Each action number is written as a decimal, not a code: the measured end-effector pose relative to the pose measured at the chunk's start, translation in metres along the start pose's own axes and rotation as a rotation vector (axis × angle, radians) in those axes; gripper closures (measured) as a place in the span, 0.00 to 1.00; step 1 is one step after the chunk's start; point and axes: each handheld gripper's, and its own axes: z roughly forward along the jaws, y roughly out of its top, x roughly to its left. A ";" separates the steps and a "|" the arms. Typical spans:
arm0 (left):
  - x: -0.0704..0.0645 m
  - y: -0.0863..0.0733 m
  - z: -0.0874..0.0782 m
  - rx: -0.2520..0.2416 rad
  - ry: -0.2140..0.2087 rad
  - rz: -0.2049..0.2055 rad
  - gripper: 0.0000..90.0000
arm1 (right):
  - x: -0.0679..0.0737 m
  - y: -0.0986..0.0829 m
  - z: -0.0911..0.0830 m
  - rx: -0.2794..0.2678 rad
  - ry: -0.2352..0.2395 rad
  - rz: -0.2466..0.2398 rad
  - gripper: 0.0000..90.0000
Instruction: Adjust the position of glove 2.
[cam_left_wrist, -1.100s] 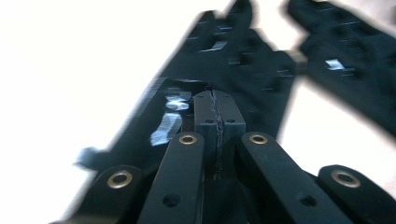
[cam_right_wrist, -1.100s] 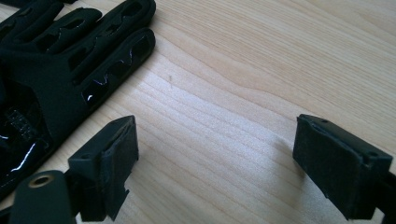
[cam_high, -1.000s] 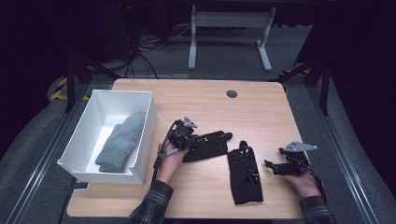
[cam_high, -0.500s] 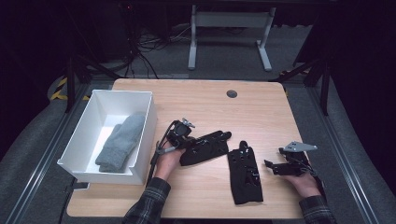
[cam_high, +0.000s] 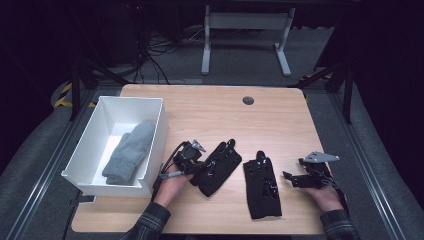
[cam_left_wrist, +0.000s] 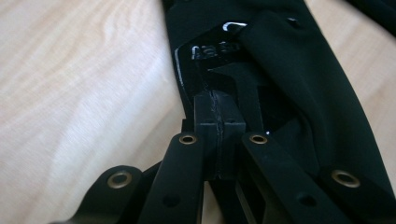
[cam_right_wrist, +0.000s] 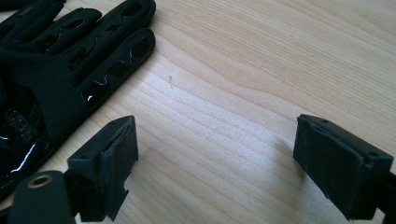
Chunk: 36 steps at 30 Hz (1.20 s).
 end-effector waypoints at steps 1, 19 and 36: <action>-0.002 -0.002 -0.001 0.001 -0.007 0.002 1.00 | 0.000 0.000 0.000 0.000 0.000 0.001 0.16; -0.039 -0.029 -0.009 -0.003 -0.102 0.048 1.00 | 0.000 0.000 0.000 0.000 -0.003 0.003 0.16; -0.011 -0.012 -0.008 -0.099 -0.020 -0.030 0.70 | 0.000 0.000 0.000 0.000 -0.002 0.002 0.16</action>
